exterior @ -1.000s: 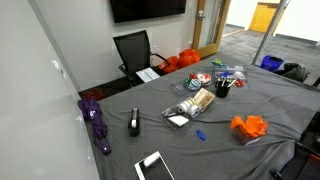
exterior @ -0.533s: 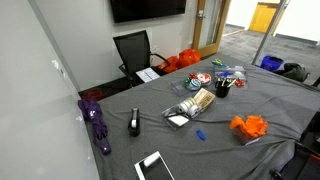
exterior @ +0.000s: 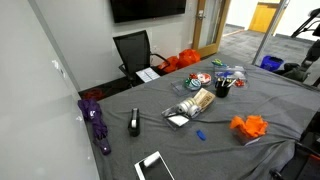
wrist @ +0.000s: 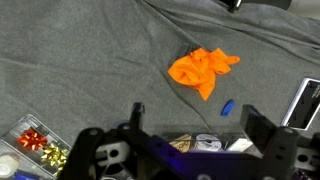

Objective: Put one wooden box from the clear container on the table.

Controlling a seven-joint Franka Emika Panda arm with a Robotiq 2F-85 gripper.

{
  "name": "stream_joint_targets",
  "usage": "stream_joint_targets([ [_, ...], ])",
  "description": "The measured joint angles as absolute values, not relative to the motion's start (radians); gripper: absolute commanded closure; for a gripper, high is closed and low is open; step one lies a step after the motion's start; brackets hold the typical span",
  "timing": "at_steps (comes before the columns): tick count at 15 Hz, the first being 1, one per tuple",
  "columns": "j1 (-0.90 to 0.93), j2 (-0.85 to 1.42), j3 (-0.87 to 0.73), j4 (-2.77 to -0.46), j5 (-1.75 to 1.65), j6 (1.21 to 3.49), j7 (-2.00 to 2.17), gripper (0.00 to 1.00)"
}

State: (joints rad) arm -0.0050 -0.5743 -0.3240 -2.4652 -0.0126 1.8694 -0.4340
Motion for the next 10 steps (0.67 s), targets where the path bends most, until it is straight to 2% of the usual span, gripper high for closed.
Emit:
stream_joint_targets([
  [4, 0.020, -0.418, -0.284, -2.442, 0.087, 1.965, -0.410, 0.00],
  [10, 0.023, -0.211, -0.276, -2.332, 0.267, 1.977, -0.465, 0.00],
])
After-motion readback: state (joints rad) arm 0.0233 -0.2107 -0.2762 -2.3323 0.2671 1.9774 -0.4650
